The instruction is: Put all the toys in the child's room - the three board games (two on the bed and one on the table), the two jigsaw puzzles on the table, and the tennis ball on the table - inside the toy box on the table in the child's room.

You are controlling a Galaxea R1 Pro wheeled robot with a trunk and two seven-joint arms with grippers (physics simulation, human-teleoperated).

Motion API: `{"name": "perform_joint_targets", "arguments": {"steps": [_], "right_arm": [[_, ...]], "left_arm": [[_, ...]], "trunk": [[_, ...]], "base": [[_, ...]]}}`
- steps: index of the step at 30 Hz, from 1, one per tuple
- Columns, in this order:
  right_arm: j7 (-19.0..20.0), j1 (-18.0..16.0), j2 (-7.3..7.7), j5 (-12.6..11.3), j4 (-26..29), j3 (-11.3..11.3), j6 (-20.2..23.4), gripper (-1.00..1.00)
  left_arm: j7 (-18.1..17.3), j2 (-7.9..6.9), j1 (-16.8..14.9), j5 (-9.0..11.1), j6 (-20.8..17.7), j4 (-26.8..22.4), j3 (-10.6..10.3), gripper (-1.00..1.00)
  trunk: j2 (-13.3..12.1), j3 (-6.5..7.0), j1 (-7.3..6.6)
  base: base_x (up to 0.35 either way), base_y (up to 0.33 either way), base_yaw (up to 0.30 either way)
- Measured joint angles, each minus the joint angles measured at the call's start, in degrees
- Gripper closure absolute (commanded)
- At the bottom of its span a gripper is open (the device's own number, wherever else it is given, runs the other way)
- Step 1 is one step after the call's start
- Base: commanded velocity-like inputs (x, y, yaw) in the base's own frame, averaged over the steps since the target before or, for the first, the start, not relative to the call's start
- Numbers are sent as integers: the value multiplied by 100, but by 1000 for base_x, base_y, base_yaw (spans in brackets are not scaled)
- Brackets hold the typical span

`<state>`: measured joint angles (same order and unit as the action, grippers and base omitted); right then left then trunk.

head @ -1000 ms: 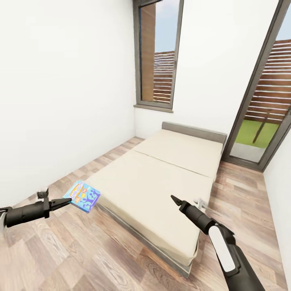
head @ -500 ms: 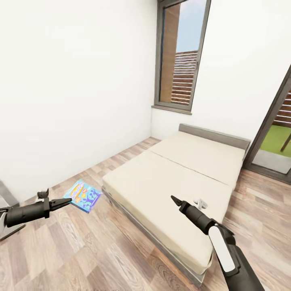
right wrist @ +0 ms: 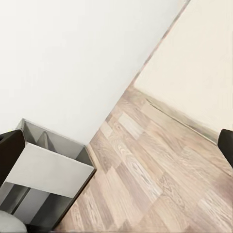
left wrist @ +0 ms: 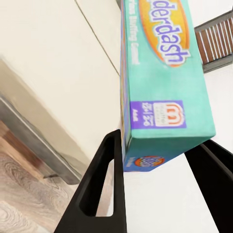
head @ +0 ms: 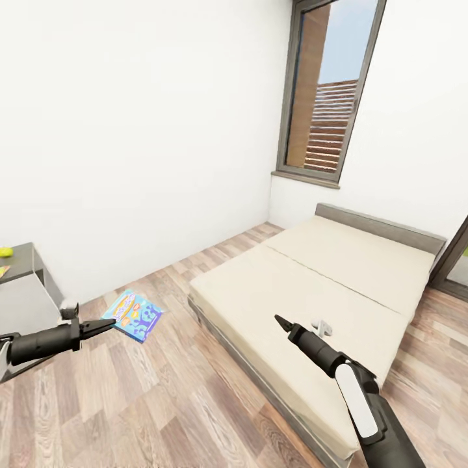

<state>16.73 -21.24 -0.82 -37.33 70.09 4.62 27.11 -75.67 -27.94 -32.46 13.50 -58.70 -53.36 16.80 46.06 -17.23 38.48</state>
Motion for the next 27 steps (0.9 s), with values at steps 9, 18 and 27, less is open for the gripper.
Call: {"name": "perform_joint_targets", "arguments": {"steps": [9, 18, 27], "right_arm": [[0, 0, -1, -1, 0, 0, 0, -100], [0, 0, -3, 0, 0, 0, 0, -100], [0, 0, -8, 0, 0, -1, 0, -100]], "left_arm": [[0, -1, 0, -6, 0, 0, -1, 100], [0, 0, 0, -11, 1, 0, 2, 100], [4, 3, 1, -16, 1, 0, 7, 100]], "trunk": [[-362, 162, -198], [-723, 324, -396], [-1085, 486, -594]], "base": [[0, 0, 270], [0, 0, 265], [0, 0, 254]]}}
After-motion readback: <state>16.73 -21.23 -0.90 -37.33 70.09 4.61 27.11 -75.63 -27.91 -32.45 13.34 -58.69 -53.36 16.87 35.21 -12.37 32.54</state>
